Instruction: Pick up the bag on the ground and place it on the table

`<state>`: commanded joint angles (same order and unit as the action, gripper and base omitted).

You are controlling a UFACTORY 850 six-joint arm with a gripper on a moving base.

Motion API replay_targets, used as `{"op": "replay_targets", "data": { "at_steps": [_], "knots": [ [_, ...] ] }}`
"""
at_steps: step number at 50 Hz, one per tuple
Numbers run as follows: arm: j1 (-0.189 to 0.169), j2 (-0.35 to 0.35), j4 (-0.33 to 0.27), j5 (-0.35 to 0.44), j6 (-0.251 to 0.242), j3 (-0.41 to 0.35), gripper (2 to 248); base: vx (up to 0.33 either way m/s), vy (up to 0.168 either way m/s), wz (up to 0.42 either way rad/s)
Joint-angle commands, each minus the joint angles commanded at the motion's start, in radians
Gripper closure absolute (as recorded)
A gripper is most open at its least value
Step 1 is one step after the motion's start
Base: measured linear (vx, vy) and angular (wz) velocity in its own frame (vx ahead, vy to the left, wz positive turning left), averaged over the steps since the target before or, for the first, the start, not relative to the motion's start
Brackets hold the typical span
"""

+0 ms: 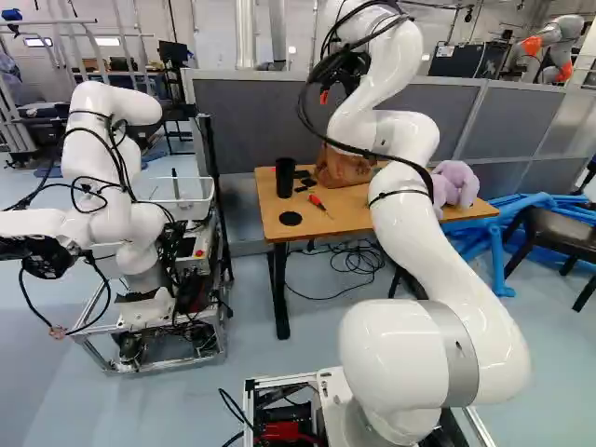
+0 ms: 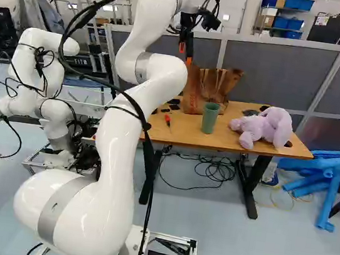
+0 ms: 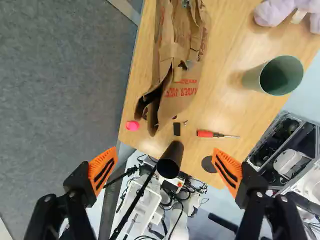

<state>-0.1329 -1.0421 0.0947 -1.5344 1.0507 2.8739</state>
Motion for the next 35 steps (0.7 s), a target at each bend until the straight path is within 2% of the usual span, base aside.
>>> {"op": "replay_targets", "data": {
  "at_steps": [18, 35],
  "knots": [
    [0.005, 0.046, -0.003, 0.083, -0.036, -0.096, 3, 0.000, 0.000, 0.000],
    [0.011, 0.105, -0.008, 0.192, -0.084, -0.222, 3, 0.000, 0.000, 0.000]
  ]
}}
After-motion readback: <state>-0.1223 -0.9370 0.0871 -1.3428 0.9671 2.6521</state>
